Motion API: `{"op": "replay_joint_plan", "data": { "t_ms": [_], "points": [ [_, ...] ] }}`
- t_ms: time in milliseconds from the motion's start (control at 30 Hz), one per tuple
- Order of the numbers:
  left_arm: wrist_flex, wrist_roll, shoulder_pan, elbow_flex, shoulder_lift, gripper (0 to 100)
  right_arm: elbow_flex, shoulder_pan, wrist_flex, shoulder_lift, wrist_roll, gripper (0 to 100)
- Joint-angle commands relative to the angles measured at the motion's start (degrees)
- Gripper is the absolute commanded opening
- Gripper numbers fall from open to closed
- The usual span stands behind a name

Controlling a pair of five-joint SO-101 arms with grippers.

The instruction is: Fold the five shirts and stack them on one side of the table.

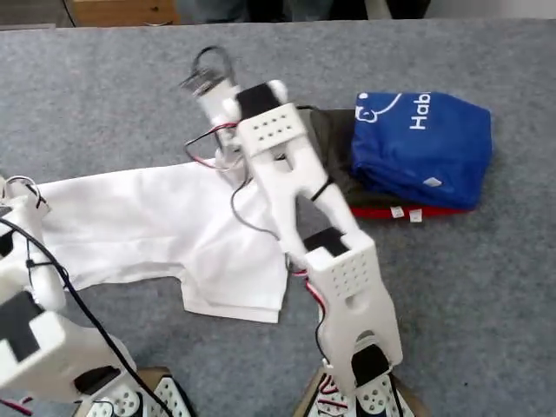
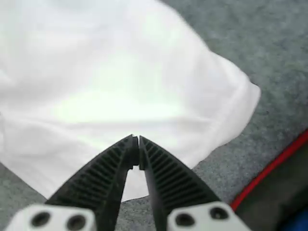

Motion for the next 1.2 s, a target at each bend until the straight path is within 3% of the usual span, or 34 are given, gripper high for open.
{"op": "replay_joint_plan", "data": {
  "t_ms": [0, 233, 567, 767, 933, 1167],
  "points": [
    [-6.5, 5.1, -1.9, 4.3, -6.5, 3, 3.6, -2.6, 1.6, -8.0, 5.9, 1.2],
    [-5.3, 7.6, -4.0, 3.5, -6.9, 3, 34.0, -7.5, -2.8, -28.6, 15.3, 1.2],
    [-5.3, 7.6, -2.3, 4.1, -6.9, 3, 79.4, -15.5, -29.1, -51.8, 29.6, 3.0],
    [-5.6, 7.6, -2.2, 4.2, -6.9, 3, 86.6, -19.5, -32.2, -51.4, 27.4, 19.7],
    [-5.5, 7.5, -2.0, 4.2, -6.8, 3, 87.0, -24.3, -33.9, -49.5, 26.4, 20.1],
    [-5.6, 6.2, -2.0, 4.2, -6.8, 3, 87.1, -24.4, -41.7, -40.7, 24.3, 20.1]
  ]
}}
